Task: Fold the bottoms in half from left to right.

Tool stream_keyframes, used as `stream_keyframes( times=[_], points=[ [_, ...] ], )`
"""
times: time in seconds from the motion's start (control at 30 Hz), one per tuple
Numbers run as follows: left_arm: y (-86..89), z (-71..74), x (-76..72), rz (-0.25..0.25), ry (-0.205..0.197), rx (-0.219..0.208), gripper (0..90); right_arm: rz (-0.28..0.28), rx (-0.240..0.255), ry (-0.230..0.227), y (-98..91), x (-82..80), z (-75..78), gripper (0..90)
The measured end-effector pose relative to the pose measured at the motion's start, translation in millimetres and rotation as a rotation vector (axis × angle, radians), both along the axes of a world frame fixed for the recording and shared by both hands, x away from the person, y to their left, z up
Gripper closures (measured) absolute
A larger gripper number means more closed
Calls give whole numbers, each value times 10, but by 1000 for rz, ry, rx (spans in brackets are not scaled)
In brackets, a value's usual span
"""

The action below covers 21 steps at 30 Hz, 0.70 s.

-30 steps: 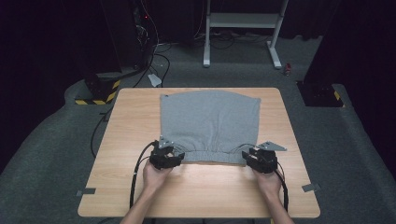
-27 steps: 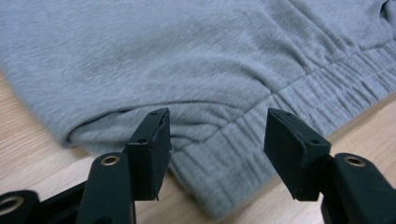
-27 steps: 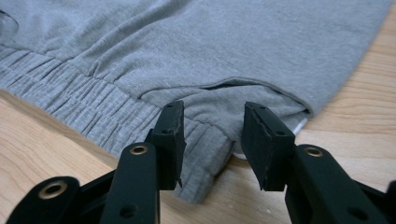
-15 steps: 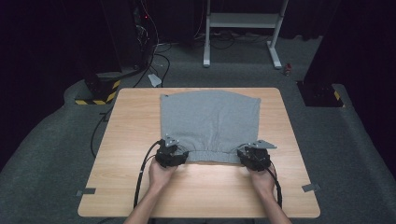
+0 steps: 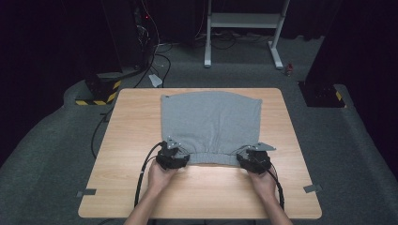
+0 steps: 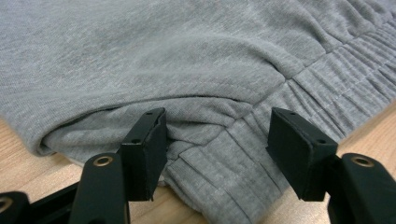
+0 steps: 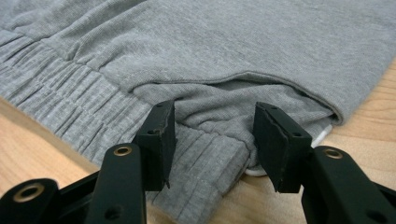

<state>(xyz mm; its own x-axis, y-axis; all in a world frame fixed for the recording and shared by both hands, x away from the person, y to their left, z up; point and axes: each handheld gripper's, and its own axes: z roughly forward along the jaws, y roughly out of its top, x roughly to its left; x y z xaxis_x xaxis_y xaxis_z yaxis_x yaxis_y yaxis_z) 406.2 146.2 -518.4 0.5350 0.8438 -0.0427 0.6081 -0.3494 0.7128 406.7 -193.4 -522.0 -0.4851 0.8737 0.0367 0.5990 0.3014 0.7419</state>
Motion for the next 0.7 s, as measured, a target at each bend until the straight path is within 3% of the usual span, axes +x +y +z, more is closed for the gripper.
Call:
stream_keyframes(
  times=[0.27,0.7],
  points=[
    [24,-51,-70,9,-44,-28,374,1,5,-3,-2,-59,-9,495],
    [35,-55,-193,-9,-48,-27,376,14,-6,8,-9,-148,5,496]
  ],
)
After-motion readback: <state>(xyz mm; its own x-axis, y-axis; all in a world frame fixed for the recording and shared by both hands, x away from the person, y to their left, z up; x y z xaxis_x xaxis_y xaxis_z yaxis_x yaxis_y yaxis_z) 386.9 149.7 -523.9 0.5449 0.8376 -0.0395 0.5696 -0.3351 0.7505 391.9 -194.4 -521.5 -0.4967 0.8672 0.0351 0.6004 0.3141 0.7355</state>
